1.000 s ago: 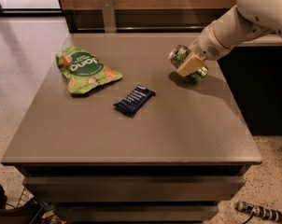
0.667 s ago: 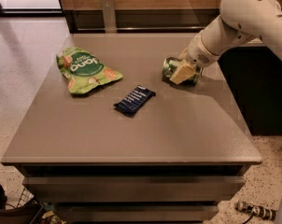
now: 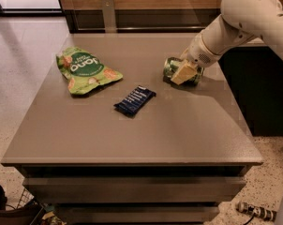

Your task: Knock green can over

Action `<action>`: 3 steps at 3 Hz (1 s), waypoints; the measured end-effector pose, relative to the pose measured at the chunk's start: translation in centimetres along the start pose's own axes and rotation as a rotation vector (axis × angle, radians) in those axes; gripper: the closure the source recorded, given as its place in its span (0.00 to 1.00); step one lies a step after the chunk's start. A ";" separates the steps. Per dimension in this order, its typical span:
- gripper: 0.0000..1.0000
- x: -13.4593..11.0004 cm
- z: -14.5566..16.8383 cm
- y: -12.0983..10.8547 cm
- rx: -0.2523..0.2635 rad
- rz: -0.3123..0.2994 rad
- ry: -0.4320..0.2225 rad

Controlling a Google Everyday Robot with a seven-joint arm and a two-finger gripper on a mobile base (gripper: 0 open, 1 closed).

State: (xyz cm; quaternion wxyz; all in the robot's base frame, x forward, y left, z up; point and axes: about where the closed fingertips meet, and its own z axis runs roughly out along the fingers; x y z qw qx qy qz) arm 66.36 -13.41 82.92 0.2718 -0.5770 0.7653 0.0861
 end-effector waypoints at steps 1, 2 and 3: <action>0.36 0.0 -0.1 0.0 0.000 0.000 0.000; 0.00 -0.1 0.1 0.1 -0.004 -0.001 0.000; 0.00 -0.1 0.1 0.1 -0.004 -0.001 0.000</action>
Offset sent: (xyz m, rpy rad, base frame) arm 0.0000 0.0000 0.0002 0.0000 0.0000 0.0000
